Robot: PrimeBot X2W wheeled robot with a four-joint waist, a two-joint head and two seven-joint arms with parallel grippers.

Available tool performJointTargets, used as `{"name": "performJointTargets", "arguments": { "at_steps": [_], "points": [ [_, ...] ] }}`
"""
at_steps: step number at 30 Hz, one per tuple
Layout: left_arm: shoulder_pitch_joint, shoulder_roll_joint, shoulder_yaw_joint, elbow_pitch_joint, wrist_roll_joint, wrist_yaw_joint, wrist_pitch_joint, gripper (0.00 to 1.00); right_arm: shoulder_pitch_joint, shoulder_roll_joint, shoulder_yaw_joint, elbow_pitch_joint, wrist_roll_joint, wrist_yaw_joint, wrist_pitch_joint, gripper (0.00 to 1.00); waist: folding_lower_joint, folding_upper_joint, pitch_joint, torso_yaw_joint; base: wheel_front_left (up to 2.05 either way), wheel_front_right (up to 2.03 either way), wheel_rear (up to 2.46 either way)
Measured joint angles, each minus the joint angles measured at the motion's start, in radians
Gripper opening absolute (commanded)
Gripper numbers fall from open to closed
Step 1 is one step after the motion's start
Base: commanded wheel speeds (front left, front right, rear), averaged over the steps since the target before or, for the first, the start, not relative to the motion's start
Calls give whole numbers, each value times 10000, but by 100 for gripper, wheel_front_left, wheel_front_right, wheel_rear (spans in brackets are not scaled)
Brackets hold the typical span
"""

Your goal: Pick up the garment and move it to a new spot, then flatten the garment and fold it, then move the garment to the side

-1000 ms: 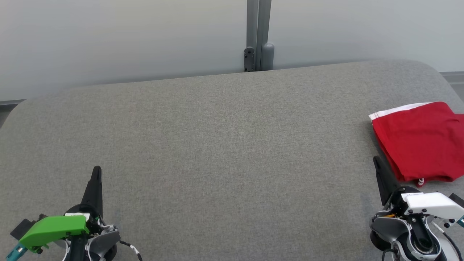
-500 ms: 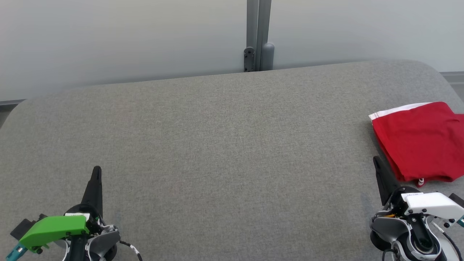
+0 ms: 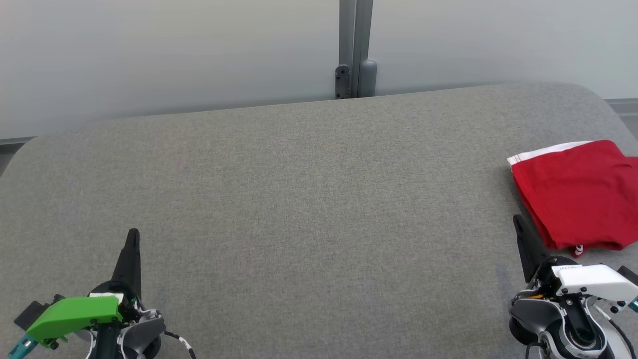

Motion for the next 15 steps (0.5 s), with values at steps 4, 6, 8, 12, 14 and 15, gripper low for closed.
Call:
{"name": "performJointTargets", "arguments": {
  "at_steps": [4, 6, 8, 12, 14, 15],
  "points": [
    [0, 0, 0, 0, 0, 0, 0, 0, 0, 2, -2, 0, -2, 0, 0, 0, 0, 0, 0, 0, 0, 0, 0],
    [0, 0, 0, 0, 0, 0, 0, 0, 0, 2, -2, 0, -2, 0, 0, 0, 0, 0, 0, 0, 0, 0, 0],
    [0, 0, 0, 0, 0, 0, 0, 0, 0, 2, -4, 0, -2, 0, 0, 0, 0, 0, 0, 0, 0, 0, 0],
    [0, 0, 0, 0, 0, 0, 0, 0, -1, 4, -6, 0, -2, 0, 0, 0, 0, 0, 0, 0, 0, 0, 0],
    [0, 0, 0, 0, 0, 0, 0, 0, -1, 4, -6, 0, -2, 0, 0, 0, 0, 0, 0, 0, 0, 0, 0],
    [0, 0, 0, 0, 0, 0, 0, 0, -1, 6, -6, 0, -2, 0, 0, 0, 0, 0, 0, 0, 0, 0, 0]
  ]
}}
